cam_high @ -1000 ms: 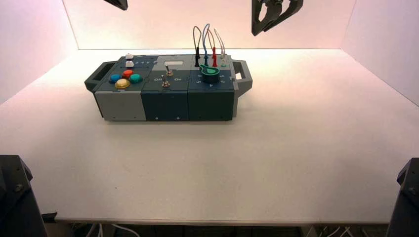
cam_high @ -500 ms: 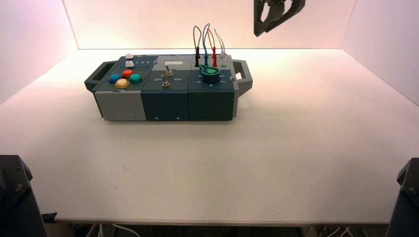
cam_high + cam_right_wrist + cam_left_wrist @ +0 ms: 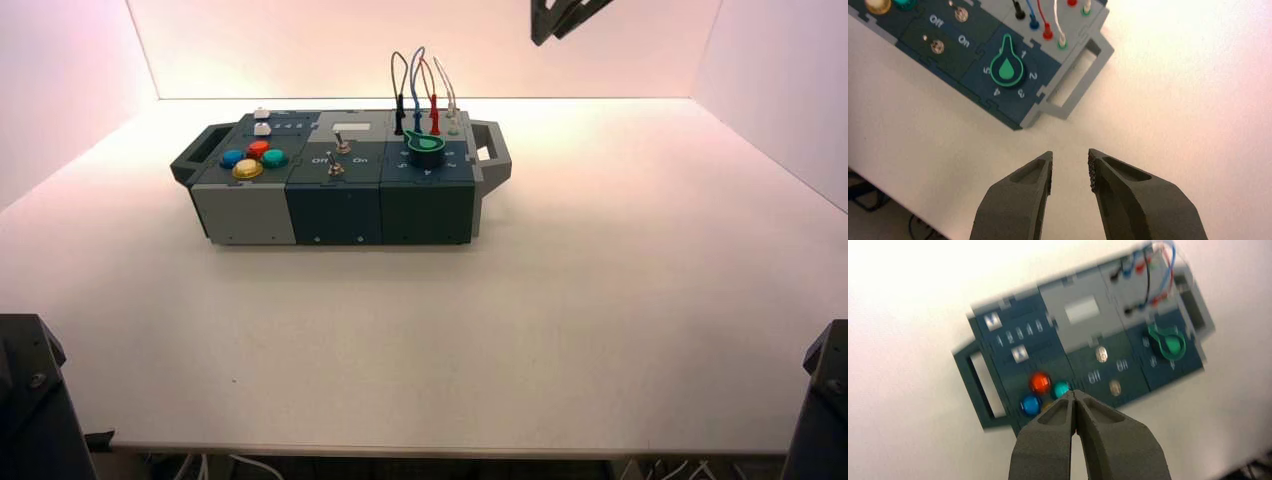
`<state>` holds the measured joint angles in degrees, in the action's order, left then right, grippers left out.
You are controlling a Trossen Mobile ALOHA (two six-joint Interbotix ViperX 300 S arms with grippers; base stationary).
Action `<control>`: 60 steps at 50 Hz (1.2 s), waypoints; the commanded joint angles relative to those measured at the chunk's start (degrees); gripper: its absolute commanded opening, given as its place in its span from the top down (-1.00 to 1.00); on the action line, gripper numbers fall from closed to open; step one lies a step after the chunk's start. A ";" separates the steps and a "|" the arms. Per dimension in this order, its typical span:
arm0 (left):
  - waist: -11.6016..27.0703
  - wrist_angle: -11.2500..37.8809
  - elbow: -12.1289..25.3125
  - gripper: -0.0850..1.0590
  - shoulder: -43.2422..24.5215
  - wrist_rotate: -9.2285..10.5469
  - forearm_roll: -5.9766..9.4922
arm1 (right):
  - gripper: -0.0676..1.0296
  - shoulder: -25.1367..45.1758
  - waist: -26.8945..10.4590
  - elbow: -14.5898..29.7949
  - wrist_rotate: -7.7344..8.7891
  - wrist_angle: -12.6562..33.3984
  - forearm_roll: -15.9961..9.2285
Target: Push the green button with the left gripper.
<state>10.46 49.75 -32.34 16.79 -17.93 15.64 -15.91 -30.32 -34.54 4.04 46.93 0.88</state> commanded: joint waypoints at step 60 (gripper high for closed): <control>2.20 -4.48 -5.01 0.90 -8.70 4.66 -0.97 | 0.92 -8.96 -0.09 -5.01 0.88 -7.38 -12.48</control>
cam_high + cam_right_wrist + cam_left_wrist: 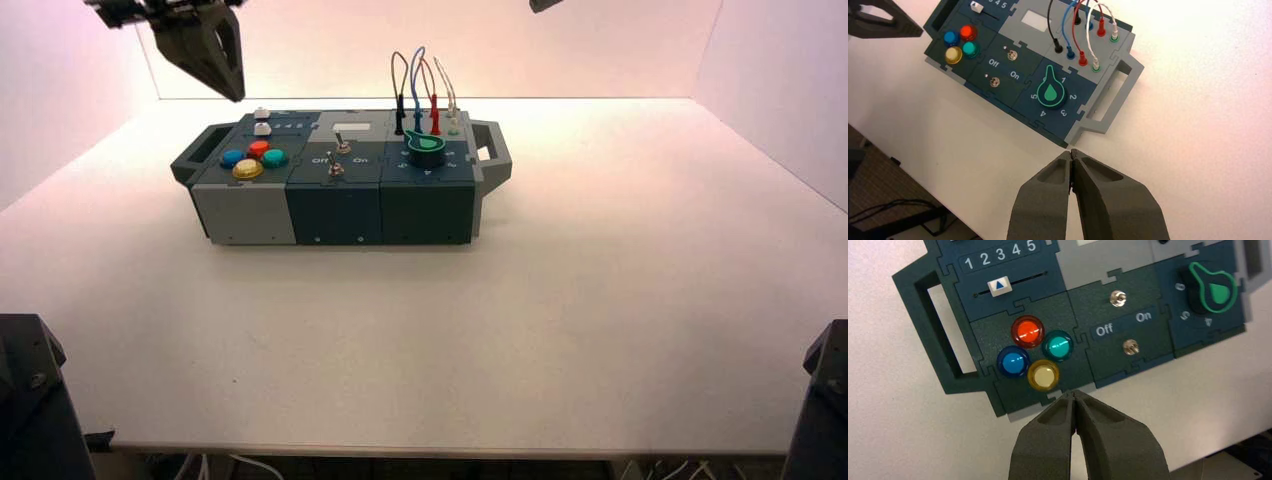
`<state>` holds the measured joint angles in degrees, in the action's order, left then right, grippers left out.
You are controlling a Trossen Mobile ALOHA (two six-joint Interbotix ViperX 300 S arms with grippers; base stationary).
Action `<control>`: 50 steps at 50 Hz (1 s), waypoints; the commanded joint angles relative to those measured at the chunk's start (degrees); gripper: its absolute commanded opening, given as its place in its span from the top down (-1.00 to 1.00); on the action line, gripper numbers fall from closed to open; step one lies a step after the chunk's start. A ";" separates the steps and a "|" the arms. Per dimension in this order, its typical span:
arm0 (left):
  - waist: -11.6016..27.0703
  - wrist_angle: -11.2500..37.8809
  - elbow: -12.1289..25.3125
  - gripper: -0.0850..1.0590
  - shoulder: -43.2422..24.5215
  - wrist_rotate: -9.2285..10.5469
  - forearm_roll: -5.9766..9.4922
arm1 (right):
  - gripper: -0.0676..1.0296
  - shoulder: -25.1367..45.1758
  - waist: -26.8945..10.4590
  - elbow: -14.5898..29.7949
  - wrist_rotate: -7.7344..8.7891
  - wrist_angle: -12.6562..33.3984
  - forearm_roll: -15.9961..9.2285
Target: Push the green button with the left gripper.
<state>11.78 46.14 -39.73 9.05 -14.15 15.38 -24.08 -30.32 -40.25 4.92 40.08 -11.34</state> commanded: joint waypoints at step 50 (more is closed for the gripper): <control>2.99 -5.54 5.71 0.90 -11.87 7.73 -4.22 | 0.92 -0.53 -0.09 -0.53 -0.44 -1.41 -0.26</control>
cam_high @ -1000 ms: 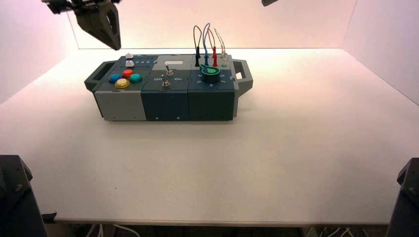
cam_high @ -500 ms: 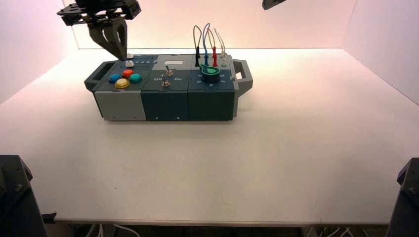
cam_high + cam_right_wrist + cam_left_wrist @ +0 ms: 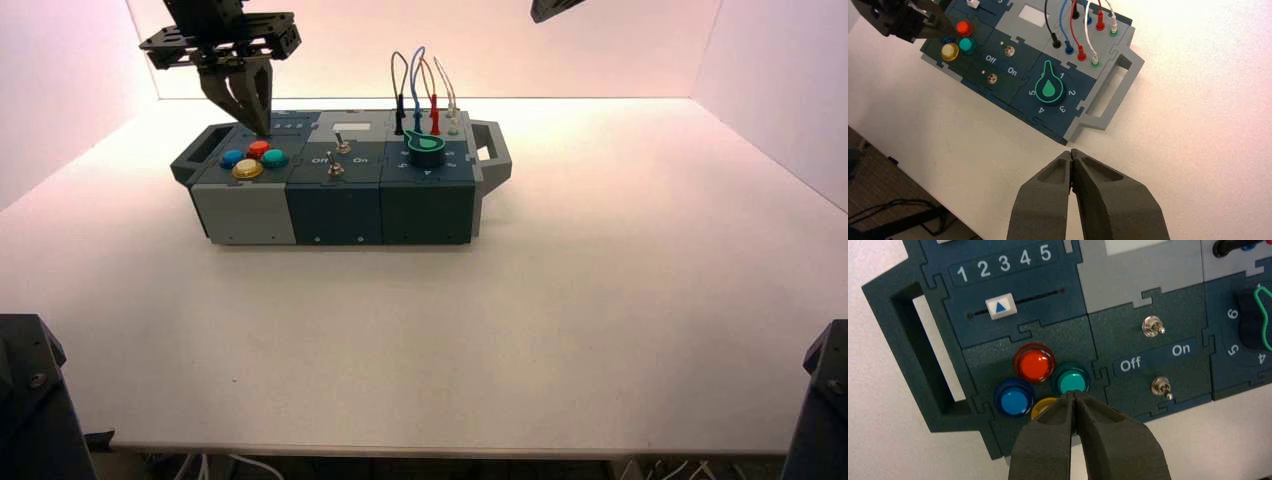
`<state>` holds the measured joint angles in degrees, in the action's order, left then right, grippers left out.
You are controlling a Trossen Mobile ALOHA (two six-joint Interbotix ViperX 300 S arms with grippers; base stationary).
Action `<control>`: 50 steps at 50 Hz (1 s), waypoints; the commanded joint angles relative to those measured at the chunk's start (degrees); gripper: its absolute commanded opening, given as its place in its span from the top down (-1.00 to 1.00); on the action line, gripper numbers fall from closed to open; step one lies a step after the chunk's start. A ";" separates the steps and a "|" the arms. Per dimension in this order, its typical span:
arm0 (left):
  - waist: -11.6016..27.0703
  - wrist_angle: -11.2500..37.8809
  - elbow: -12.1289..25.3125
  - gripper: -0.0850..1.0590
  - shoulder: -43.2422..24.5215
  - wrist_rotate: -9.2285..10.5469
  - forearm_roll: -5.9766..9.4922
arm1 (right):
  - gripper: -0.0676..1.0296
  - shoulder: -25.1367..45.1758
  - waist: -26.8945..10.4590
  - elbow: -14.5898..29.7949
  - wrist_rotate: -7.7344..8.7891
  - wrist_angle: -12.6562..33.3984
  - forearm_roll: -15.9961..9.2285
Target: Push the green button with the left gripper.
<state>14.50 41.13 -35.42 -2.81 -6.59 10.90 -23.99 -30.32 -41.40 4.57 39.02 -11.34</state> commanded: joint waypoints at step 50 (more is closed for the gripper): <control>2.46 2.37 3.87 0.90 0.00 0.00 0.26 | 0.92 -1.67 -0.09 -0.18 -0.26 0.09 -0.35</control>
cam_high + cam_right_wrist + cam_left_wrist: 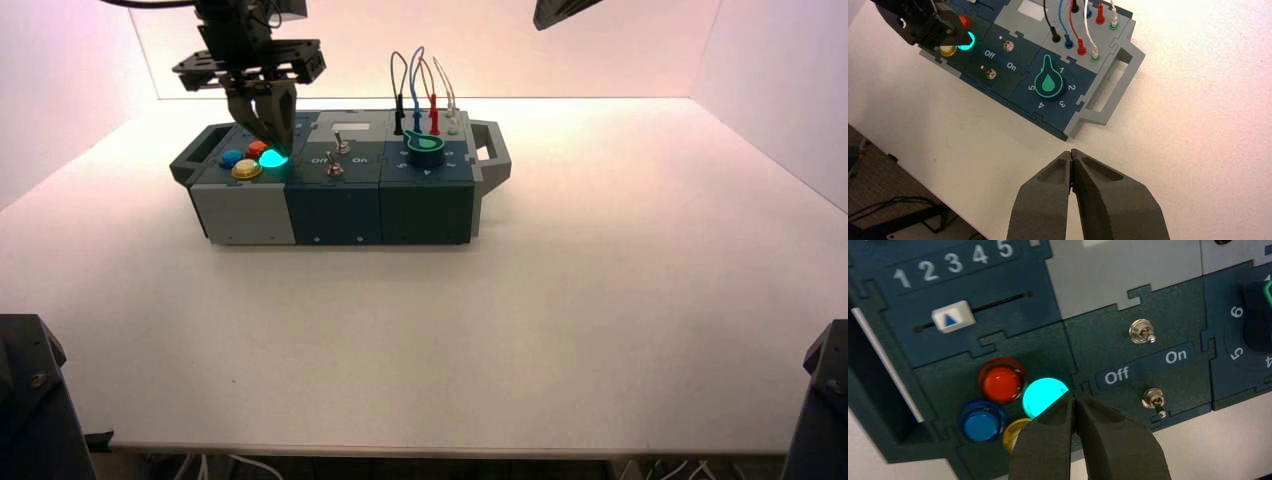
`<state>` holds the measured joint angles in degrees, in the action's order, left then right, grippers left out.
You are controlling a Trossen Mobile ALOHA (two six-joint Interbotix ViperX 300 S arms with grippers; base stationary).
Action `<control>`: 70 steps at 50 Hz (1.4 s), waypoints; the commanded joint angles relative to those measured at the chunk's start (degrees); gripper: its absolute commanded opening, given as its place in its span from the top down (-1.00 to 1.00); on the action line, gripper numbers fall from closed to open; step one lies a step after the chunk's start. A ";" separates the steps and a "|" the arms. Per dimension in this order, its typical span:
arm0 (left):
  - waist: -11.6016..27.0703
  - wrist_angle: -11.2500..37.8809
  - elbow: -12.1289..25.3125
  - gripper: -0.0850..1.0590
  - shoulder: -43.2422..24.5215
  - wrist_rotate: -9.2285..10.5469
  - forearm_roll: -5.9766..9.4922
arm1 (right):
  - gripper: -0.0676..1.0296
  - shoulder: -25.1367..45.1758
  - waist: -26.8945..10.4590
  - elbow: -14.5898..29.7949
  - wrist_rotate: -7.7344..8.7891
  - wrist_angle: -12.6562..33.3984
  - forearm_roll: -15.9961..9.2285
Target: Push the green button with the left gripper.
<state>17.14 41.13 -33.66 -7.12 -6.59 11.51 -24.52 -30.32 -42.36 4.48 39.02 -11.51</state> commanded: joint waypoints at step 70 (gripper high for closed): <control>-2.64 2.90 1.23 0.90 6.15 -3.34 -2.55 | 0.92 -3.34 0.09 0.62 -0.09 3.43 0.62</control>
<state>14.24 45.62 -32.52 -0.79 -9.93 8.96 -27.07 -30.32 -42.36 4.39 42.63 -10.81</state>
